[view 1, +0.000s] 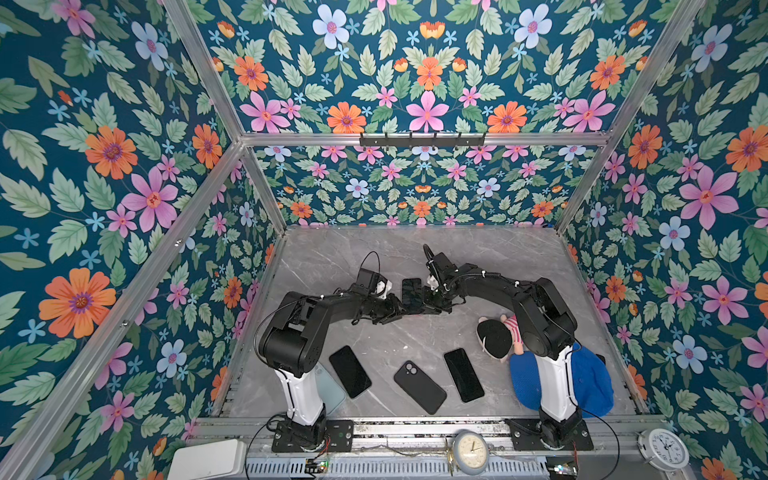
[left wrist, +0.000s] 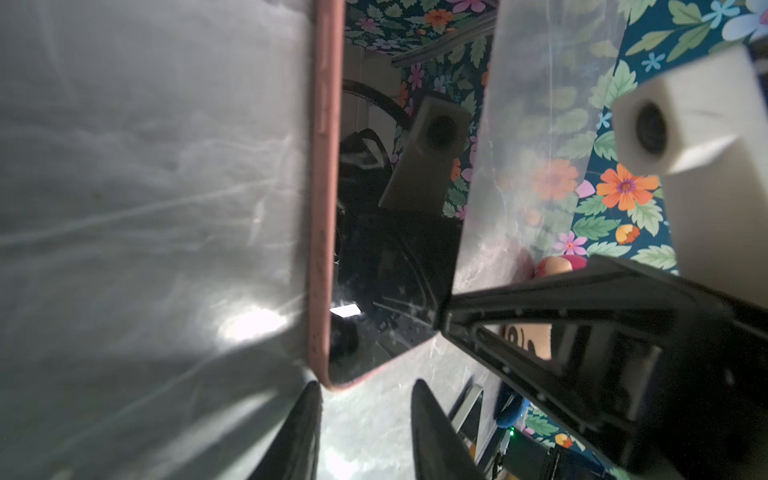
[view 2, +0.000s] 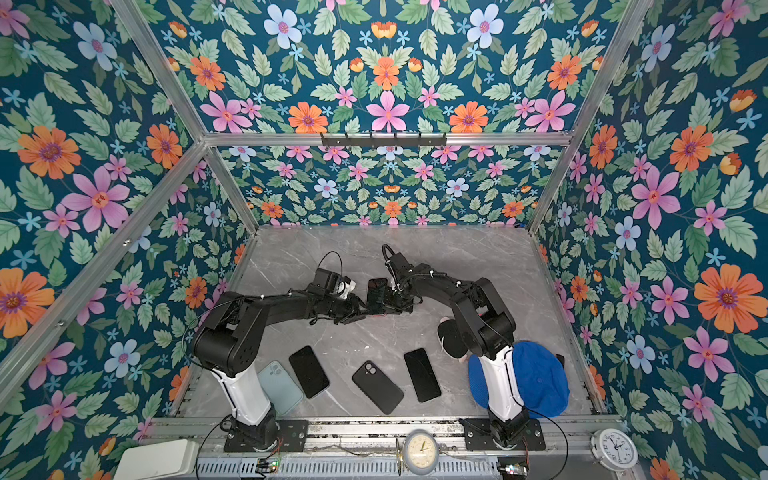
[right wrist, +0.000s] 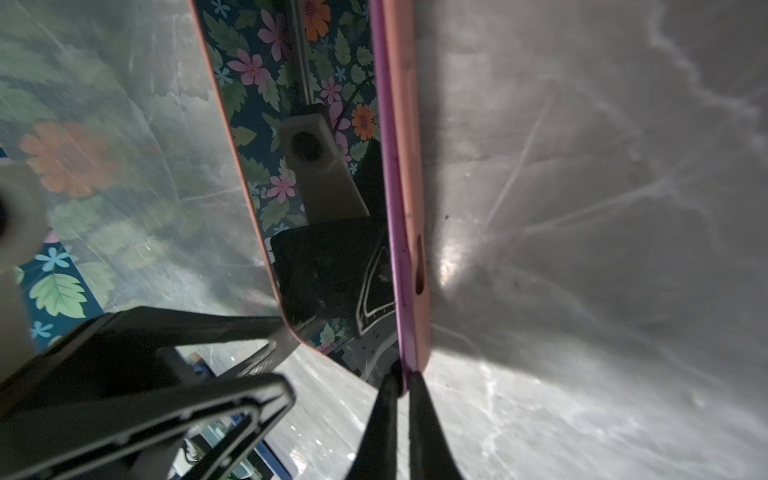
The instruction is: Put the phone into the phone case
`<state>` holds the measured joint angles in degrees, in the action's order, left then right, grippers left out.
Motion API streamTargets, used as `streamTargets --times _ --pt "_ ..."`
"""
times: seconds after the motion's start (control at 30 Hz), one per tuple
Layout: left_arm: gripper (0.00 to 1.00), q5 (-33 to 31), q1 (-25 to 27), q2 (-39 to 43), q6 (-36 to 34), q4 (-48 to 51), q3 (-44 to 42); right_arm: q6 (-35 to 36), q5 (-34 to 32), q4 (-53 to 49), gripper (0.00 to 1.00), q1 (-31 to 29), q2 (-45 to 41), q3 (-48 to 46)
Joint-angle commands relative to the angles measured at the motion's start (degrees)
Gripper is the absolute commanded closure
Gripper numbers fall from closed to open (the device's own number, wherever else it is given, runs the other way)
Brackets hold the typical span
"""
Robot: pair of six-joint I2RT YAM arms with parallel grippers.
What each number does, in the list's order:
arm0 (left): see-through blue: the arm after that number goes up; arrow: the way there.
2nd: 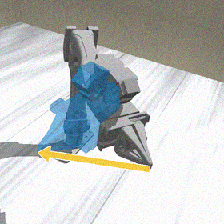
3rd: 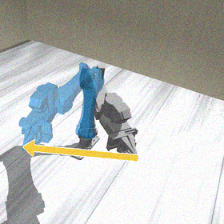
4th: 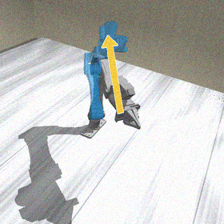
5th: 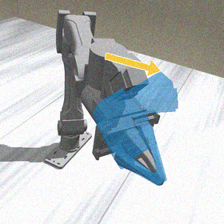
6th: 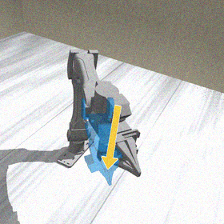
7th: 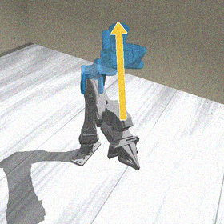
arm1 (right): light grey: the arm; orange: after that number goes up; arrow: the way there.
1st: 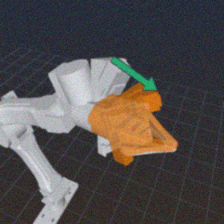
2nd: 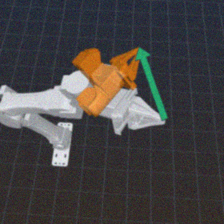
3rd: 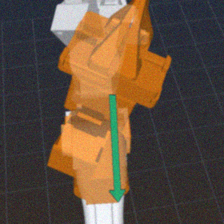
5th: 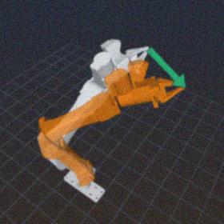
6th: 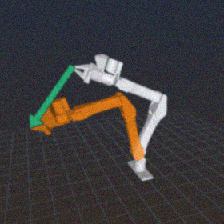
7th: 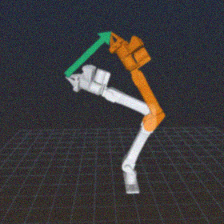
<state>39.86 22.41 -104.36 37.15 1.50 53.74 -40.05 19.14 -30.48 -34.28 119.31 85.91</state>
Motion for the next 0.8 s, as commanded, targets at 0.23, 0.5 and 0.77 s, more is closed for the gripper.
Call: streamTargets --times 0.23,0.5,0.77 --pt "0.54 -2.98 -2.02 -0.85 -7.45 7.64 5.27 5.29 -3.58 -3.39 0.76 4.42 0.74 6.8" --pt "0.56 -1.03 -2.19 -5.75 -7.67 7.72 10.97 6.55 -0.89 -4.26 0.79 5.1 8.29 17.3" --pt "0.58 0.18 -2.57 -9.57 -7.97 8.17 14.43 7.62 0.49 -6.35 0.78 5.9 13.64 22.0"
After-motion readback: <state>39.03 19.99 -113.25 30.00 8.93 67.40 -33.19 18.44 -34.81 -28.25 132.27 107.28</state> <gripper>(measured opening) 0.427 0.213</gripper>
